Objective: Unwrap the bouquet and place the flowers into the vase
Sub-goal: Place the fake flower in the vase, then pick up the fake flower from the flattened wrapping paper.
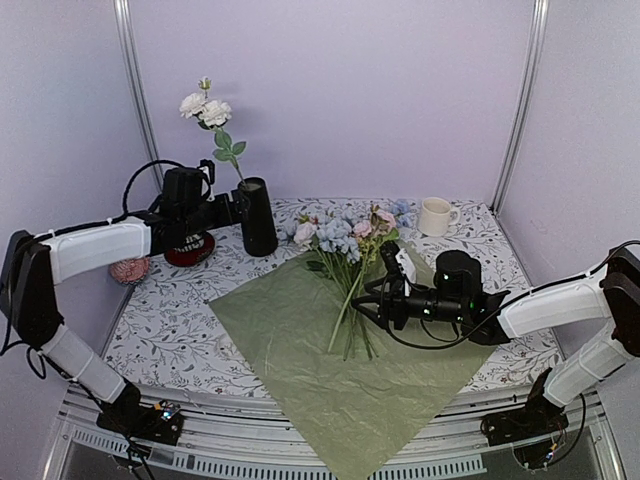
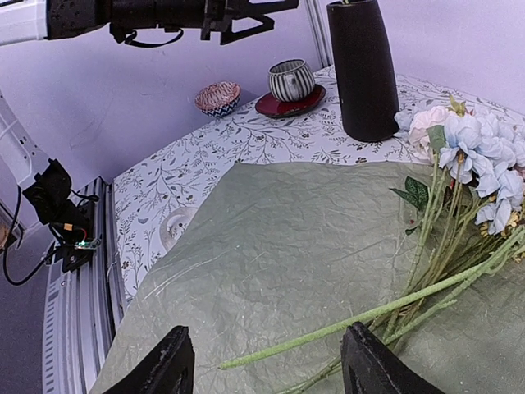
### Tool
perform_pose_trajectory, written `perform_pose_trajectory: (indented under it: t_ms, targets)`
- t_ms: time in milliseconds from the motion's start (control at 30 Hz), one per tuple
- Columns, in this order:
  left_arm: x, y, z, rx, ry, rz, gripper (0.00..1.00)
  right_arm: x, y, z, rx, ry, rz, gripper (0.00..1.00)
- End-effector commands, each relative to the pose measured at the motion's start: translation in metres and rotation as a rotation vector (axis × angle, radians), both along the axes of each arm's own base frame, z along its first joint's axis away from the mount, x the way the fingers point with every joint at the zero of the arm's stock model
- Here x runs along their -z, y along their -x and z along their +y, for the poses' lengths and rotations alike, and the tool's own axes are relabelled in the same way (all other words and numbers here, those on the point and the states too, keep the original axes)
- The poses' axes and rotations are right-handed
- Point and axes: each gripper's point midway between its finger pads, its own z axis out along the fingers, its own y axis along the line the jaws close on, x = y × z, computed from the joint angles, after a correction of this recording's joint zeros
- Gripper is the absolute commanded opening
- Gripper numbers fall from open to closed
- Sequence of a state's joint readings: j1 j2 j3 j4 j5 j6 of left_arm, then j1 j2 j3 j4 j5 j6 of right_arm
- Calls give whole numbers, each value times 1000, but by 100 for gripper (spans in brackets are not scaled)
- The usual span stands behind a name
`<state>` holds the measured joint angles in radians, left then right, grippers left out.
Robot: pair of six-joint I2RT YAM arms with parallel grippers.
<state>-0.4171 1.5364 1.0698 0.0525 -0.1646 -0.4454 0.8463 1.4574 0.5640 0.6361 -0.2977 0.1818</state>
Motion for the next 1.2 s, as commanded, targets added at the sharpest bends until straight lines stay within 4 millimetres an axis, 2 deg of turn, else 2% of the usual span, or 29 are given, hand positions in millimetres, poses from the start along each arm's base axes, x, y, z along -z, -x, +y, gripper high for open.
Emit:
perform_pose_trajectory:
  t_ms: [0, 133, 267, 300, 400, 433, 600, 867, 900, 1000, 1067, 1167]
  targets:
    - [-26, 20, 9, -20, 59, -28, 98, -5, -6, 3, 23, 5, -16, 63]
    - [-44, 37, 20, -32, 38, -44, 98, -6, -15, -5, 92, 14, -31, 65]
    - [-45, 59, 16, 54, 43, -65, 98, -8, -24, -16, 172, 20, -49, 75]
    - [-36, 66, 14, 82, 40, -62, 98, -7, -26, -19, 193, 24, -52, 79]
    - [-35, 83, 13, 127, 66, -120, 98, -7, -32, -23, 234, 31, -58, 97]
    - [-32, 87, 12, 143, 76, -136, 98, -6, -33, -24, 240, 34, -57, 99]
    - [-18, 101, -3, 250, 118, -194, 98, -4, -39, -21, 258, 48, -42, 99]
    - [15, 118, -8, 302, 57, -239, 98, -2, -52, -42, 406, 71, 4, 99]
    - [19, 121, -8, 309, 52, -243, 98, -2, -51, -43, 409, 70, 29, 98]
    - [26, 131, -7, 334, 36, -273, 98, 3, -40, -40, 380, 37, 122, 78]
    - [32, 135, -4, 325, 43, -287, 98, 8, -37, -42, 393, 12, 194, 67]
    - [23, 138, -4, 324, 78, -318, 96, 23, -39, -47, 453, 37, 295, 56]
